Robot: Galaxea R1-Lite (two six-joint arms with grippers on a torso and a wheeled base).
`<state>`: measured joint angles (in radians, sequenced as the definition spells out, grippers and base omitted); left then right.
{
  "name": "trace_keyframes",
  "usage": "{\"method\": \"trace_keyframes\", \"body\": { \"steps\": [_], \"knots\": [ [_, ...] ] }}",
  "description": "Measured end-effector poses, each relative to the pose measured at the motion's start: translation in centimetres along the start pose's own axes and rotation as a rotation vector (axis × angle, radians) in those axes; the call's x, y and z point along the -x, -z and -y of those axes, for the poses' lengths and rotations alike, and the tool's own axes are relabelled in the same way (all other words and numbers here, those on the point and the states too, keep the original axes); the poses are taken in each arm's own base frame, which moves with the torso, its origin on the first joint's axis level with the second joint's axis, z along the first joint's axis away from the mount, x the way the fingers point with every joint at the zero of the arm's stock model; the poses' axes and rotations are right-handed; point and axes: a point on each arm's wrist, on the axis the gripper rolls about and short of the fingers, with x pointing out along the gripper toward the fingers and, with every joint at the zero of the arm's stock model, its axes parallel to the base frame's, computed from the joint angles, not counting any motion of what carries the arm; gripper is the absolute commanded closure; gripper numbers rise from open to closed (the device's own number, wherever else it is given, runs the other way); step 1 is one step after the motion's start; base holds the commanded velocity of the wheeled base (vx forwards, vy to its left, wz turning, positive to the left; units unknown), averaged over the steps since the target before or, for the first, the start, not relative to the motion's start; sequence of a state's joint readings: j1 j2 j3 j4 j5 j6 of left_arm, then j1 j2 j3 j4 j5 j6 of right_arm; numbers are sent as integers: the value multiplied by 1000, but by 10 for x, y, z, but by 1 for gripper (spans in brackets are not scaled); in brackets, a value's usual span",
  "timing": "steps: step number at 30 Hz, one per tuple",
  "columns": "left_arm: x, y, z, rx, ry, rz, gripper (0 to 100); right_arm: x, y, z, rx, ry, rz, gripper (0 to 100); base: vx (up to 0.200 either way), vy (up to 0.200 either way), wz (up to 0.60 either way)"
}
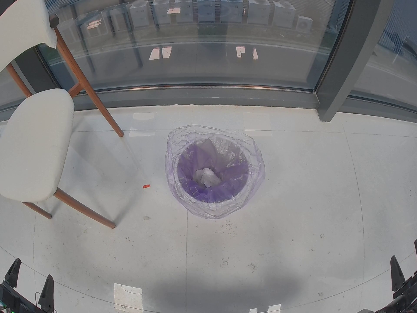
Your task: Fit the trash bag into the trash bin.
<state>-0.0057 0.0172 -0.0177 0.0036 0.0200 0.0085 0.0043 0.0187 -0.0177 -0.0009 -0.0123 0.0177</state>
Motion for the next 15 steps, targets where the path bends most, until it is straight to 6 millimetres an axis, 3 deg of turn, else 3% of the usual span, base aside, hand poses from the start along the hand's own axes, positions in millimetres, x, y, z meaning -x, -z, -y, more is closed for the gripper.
{"method": "trace_keyframes", "body": {
  "steps": [1, 15],
  "knots": [
    [0, 0, 0, 0, 0, 1, 0, 0, 0, 0, 0, 0, 2, 0, 200, 0, 0],
    [0, 0, 0, 2, 2, 5, 0, 0, 0, 0, -1, 1, 6, 0, 0, 0, 0]
  ]
}}
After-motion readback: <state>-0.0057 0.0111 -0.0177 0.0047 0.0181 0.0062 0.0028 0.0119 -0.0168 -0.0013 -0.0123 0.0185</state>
